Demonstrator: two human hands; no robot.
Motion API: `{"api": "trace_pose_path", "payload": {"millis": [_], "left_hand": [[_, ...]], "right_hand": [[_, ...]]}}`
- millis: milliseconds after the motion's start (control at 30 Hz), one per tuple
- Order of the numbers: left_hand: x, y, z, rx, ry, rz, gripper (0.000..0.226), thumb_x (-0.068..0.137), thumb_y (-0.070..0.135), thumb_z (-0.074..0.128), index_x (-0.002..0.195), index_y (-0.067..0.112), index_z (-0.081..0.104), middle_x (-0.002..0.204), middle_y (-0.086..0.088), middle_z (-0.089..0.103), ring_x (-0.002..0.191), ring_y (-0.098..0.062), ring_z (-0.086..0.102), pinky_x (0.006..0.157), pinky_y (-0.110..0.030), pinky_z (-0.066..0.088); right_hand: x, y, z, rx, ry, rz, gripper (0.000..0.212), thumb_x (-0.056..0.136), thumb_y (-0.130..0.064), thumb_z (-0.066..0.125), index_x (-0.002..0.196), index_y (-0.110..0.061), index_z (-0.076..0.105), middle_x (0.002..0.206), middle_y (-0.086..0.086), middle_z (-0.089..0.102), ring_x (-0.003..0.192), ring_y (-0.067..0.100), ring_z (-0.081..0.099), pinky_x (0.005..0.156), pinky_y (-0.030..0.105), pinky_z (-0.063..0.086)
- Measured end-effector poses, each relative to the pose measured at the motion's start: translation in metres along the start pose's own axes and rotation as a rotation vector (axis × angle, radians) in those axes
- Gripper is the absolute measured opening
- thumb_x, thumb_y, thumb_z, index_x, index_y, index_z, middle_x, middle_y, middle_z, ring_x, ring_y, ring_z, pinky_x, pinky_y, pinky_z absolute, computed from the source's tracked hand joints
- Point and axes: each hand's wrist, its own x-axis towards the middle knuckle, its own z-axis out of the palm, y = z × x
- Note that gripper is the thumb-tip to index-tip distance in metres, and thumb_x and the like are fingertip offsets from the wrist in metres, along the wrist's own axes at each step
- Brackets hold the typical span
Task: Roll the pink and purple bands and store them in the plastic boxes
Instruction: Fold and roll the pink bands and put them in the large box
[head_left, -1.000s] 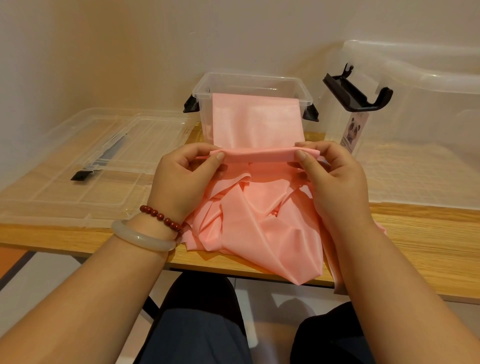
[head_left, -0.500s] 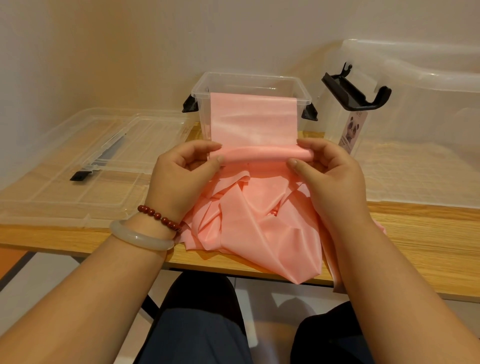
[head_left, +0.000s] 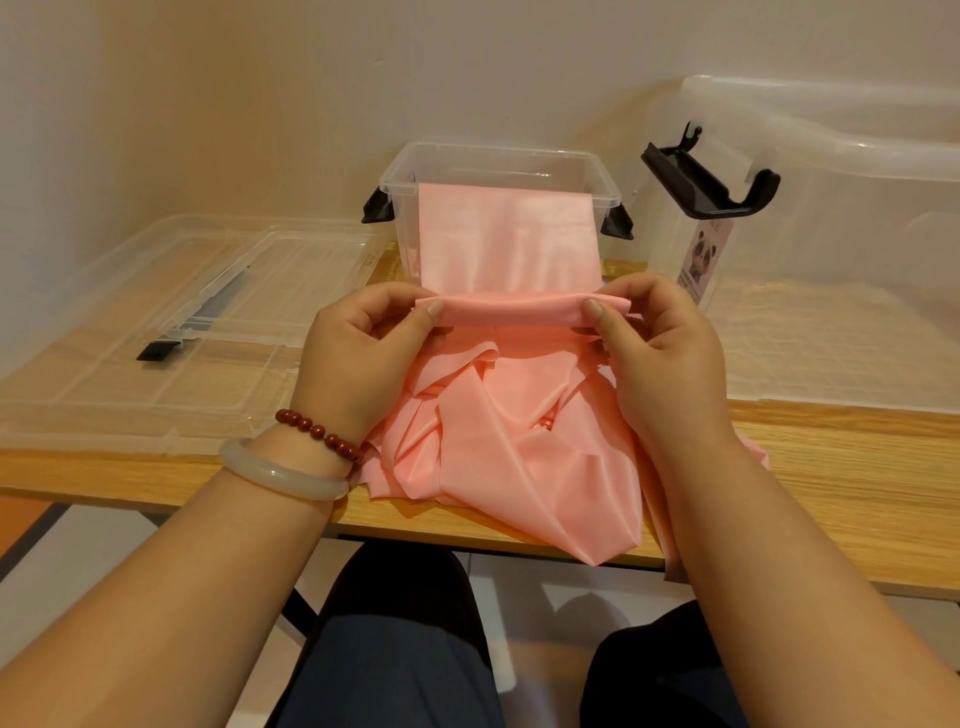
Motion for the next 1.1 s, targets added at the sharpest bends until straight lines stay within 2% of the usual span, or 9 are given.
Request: {"api": "trace_pose_path", "payload": {"millis": [100, 233, 367, 500, 667, 767, 867, 967, 1100], "left_hand": [[-0.0002, 0.0016, 0.0005, -0.05, -0.007, -0.016, 0.011, 0.09, 0.011, 0.064, 0.094, 0.021, 0.068, 0.09, 0.002, 0.07, 0.074, -0.008, 0.07, 0.065, -0.015, 0.054], [0.0014, 0.0023, -0.0001, -0.075, -0.017, -0.032, 0.016, 0.091, 0.007, 0.062, 0.1, 0.02, 0.066, 0.089, 0.0, 0.068, 0.068, -0.007, 0.07, 0.063, -0.016, 0.054], [0.0014, 0.0008, -0.0003, -0.068, 0.01, -0.05, 0.017, 0.089, 0.011, 0.066, 0.101, 0.021, 0.07, 0.093, 0.001, 0.071, 0.074, -0.005, 0.07, 0.067, -0.015, 0.054], [0.0015, -0.0004, -0.0019, -0.003, -0.014, -0.045, 0.023, 0.079, 0.02, 0.076, 0.099, 0.03, 0.07, 0.094, 0.008, 0.071, 0.086, -0.002, 0.067, 0.077, -0.017, 0.055], [0.0022, -0.001, -0.0024, 0.022, 0.0, -0.019, 0.012, 0.083, 0.023, 0.073, 0.091, 0.031, 0.073, 0.089, 0.01, 0.073, 0.088, -0.006, 0.068, 0.078, -0.022, 0.056], [0.002, -0.0008, -0.0015, -0.003, -0.007, -0.027, 0.012, 0.084, 0.019, 0.072, 0.094, 0.024, 0.073, 0.087, 0.005, 0.072, 0.081, -0.008, 0.069, 0.071, -0.018, 0.055], [0.0019, -0.0019, -0.0008, -0.001, -0.015, -0.012, 0.015, 0.085, 0.015, 0.07, 0.098, 0.025, 0.07, 0.09, 0.002, 0.071, 0.08, -0.008, 0.069, 0.072, -0.019, 0.056], [0.0036, -0.0037, -0.0023, 0.019, -0.02, 0.011, 0.021, 0.089, 0.014, 0.067, 0.099, 0.032, 0.065, 0.096, -0.002, 0.07, 0.086, -0.012, 0.069, 0.074, -0.024, 0.057], [0.0023, -0.0009, -0.0014, -0.016, -0.002, -0.002, 0.018, 0.091, 0.01, 0.062, 0.097, 0.027, 0.068, 0.093, 0.003, 0.069, 0.076, -0.008, 0.07, 0.068, -0.018, 0.055]], "right_hand": [[-0.0012, -0.0011, 0.0002, -0.017, 0.003, -0.006, 0.02, 0.093, -0.026, 0.064, 0.091, -0.043, 0.054, 0.097, -0.006, 0.069, 0.083, 0.008, 0.067, 0.072, 0.031, 0.058], [-0.0018, -0.0019, 0.0, 0.014, 0.013, -0.03, 0.017, 0.093, -0.021, 0.065, 0.09, -0.038, 0.064, 0.099, -0.002, 0.069, 0.085, 0.008, 0.066, 0.074, 0.025, 0.057], [-0.0022, 0.0003, -0.001, 0.033, -0.05, 0.017, 0.025, 0.085, -0.022, 0.074, 0.106, -0.033, 0.066, 0.106, -0.008, 0.068, 0.095, 0.003, 0.065, 0.083, 0.025, 0.057], [-0.0007, -0.0008, -0.0009, 0.005, 0.02, 0.011, 0.016, 0.089, -0.019, 0.07, 0.101, -0.029, 0.072, 0.099, -0.015, 0.07, 0.095, 0.003, 0.065, 0.088, 0.033, 0.056], [-0.001, -0.0013, 0.0011, 0.048, -0.005, 0.033, 0.008, 0.093, -0.02, 0.065, 0.094, -0.026, 0.07, 0.105, -0.006, 0.068, 0.09, 0.003, 0.067, 0.075, 0.026, 0.058], [-0.0024, -0.0039, 0.0027, 0.153, -0.045, 0.086, 0.006, 0.095, -0.013, 0.062, 0.096, -0.018, 0.066, 0.103, 0.0, 0.068, 0.086, 0.006, 0.07, 0.068, 0.024, 0.059], [-0.0025, -0.0033, 0.0018, 0.1, -0.038, 0.041, 0.016, 0.094, -0.016, 0.064, 0.099, -0.031, 0.06, 0.102, 0.002, 0.067, 0.081, 0.01, 0.07, 0.066, 0.027, 0.059], [-0.0014, -0.0018, 0.0006, 0.028, -0.017, 0.014, 0.017, 0.094, -0.022, 0.064, 0.095, -0.039, 0.064, 0.1, -0.003, 0.069, 0.084, 0.016, 0.069, 0.071, 0.038, 0.06], [-0.0024, -0.0024, 0.0003, 0.049, -0.055, 0.042, 0.019, 0.088, -0.022, 0.071, 0.105, -0.03, 0.07, 0.1, -0.014, 0.067, 0.091, 0.007, 0.066, 0.08, 0.032, 0.059]]}}
